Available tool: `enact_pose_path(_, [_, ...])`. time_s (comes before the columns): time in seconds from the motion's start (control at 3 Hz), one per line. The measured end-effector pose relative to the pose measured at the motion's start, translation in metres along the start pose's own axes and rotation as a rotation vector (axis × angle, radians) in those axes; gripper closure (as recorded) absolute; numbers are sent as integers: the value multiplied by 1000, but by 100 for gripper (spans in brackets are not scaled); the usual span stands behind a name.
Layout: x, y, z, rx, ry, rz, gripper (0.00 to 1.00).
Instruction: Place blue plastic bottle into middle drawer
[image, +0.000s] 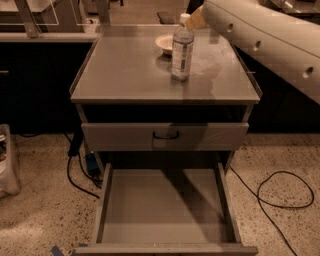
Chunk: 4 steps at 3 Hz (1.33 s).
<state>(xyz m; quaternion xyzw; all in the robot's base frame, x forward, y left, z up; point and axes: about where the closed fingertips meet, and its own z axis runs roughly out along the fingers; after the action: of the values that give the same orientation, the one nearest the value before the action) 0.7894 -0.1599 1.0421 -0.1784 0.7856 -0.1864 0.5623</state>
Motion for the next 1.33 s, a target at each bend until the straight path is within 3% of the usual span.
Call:
enact_pose_path(0.33, [7,-22,12,-98,-106,70,0])
enact_pose_path(0.67, [12,-18,28,-221,-179,194,0])
enact_pose_path(1.0, [-10,-3,22,-288,-228,232,0])
enact_pose_path(1.33, [-10,-3,22,-289,-227,232,0])
